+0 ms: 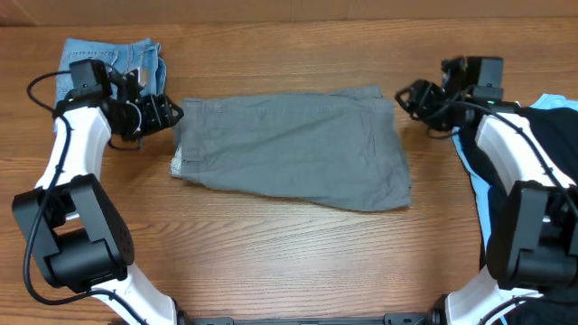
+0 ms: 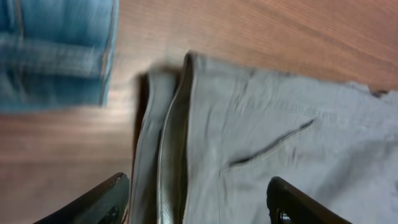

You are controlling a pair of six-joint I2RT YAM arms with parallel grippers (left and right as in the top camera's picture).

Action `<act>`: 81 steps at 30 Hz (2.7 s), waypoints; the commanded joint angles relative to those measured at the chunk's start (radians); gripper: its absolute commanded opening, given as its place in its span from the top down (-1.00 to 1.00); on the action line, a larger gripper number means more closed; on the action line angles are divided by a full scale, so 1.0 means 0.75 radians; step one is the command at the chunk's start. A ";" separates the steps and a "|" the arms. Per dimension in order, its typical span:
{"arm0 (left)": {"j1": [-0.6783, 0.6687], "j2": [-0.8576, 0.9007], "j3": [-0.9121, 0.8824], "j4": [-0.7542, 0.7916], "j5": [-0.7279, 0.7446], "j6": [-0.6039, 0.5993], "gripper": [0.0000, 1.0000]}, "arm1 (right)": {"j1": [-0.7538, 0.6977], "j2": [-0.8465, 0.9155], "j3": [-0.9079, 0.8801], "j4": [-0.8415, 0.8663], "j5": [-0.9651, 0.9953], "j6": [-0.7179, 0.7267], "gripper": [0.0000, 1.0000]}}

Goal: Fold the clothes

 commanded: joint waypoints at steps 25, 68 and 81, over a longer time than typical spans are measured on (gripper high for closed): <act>-0.182 0.030 -0.046 -0.270 -0.296 0.217 0.44 | 0.065 -0.029 -0.228 -0.660 0.470 0.002 0.82; -0.349 0.020 -0.331 -0.067 -0.486 0.008 0.92 | 0.013 -0.150 -0.554 -0.342 0.408 0.309 0.92; -0.336 0.019 -0.018 -0.217 -0.030 0.025 0.55 | 0.042 -0.347 -0.222 -0.532 -0.042 -0.188 0.92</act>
